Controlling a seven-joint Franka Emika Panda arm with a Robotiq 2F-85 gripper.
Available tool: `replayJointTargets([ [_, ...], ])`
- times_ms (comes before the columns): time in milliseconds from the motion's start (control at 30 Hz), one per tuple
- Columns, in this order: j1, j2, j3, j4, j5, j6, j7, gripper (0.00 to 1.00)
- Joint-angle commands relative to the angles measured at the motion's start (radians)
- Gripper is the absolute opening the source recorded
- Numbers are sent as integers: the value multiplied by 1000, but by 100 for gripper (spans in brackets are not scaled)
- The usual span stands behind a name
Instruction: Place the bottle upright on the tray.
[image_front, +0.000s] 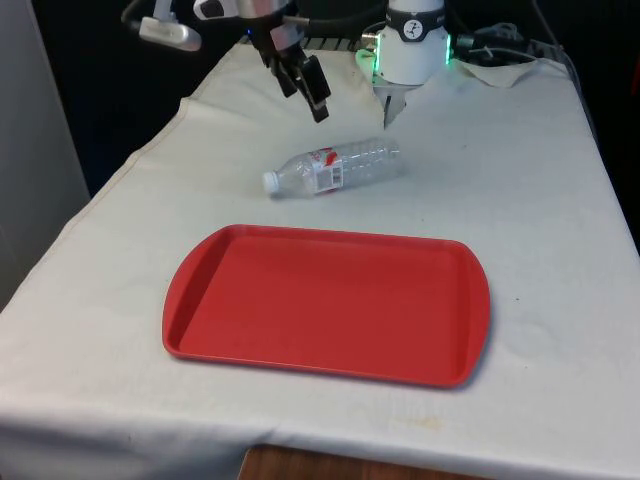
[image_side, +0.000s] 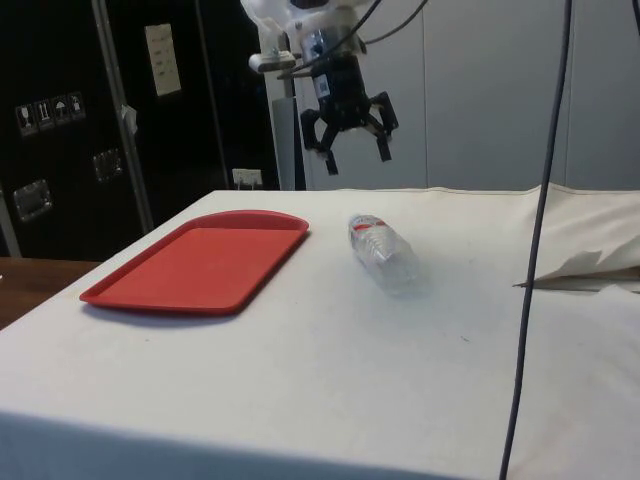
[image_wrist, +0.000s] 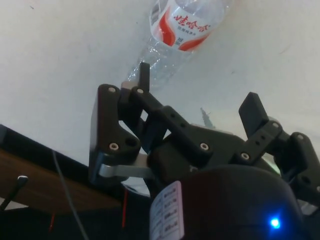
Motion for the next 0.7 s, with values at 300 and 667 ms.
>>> replayJointTargets([
  [300,-7,33,-2,12,47,-41,-15,100],
  [667,-16,69,-7,18,95,-63,-39,100],
])
